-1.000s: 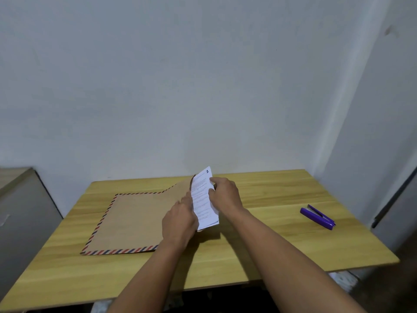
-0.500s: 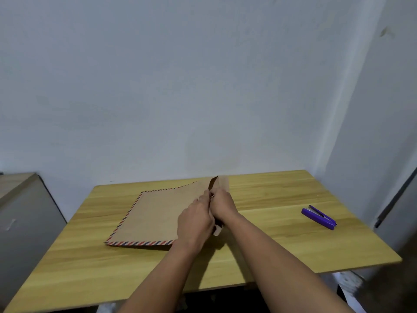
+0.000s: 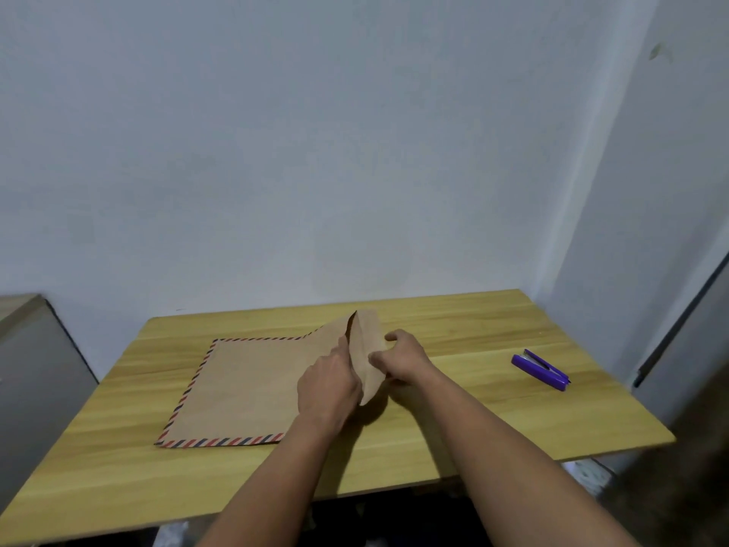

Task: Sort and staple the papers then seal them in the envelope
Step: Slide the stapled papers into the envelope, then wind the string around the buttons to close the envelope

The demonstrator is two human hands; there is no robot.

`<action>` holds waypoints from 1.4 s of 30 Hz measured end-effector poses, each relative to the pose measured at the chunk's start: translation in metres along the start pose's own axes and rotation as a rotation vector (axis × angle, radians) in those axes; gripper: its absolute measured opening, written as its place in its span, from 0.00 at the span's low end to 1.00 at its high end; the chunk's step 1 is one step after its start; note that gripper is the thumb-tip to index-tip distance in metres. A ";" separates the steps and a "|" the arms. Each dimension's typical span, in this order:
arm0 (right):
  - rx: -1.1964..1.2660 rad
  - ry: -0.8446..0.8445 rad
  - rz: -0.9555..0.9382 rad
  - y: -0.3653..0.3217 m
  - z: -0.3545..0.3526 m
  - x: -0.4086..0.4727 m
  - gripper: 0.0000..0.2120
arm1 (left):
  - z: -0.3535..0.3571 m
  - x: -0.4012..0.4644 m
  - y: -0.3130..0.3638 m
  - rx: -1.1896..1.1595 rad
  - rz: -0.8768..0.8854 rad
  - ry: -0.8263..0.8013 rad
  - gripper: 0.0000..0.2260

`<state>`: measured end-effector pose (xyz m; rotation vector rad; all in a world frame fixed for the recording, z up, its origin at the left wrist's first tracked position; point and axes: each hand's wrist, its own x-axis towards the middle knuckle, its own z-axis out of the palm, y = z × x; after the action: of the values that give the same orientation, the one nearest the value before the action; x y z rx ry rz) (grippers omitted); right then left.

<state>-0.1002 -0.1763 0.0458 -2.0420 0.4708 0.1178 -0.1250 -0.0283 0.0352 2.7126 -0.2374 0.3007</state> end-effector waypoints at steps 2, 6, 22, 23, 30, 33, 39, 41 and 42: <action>-0.010 -0.076 -0.036 0.005 0.000 0.001 0.23 | 0.003 -0.001 0.004 -0.010 0.004 -0.020 0.24; -0.205 -0.137 -0.089 0.004 -0.013 0.002 0.14 | -0.001 -0.005 0.001 -0.047 -0.007 -0.025 0.25; -0.625 0.141 -0.479 -0.006 -0.010 0.086 0.12 | 0.038 0.033 -0.072 0.202 0.300 -0.303 0.31; -0.633 0.129 -0.517 -0.001 -0.001 0.089 0.13 | 0.044 0.032 -0.075 0.224 0.295 -0.336 0.33; -0.787 0.096 -0.745 0.050 0.033 0.101 0.20 | 0.075 0.025 -0.062 0.215 -0.079 -0.248 0.35; -0.723 0.093 -0.826 0.061 0.032 0.102 0.20 | 0.074 0.019 -0.046 0.196 -0.190 -0.270 0.35; -0.594 0.051 -0.876 0.072 0.022 0.108 0.16 | 0.057 0.054 -0.059 0.339 0.030 -0.069 0.32; -0.645 0.041 -0.892 0.064 0.016 0.110 0.14 | 0.061 0.072 -0.081 0.312 0.155 -0.124 0.31; -0.704 0.019 -0.893 0.058 0.013 0.111 0.14 | 0.066 0.077 -0.089 0.295 0.194 -0.189 0.32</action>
<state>-0.0185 -0.2210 -0.0394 -2.7452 -0.5859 -0.3212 -0.0209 0.0164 -0.0379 3.0179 -0.5526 0.1408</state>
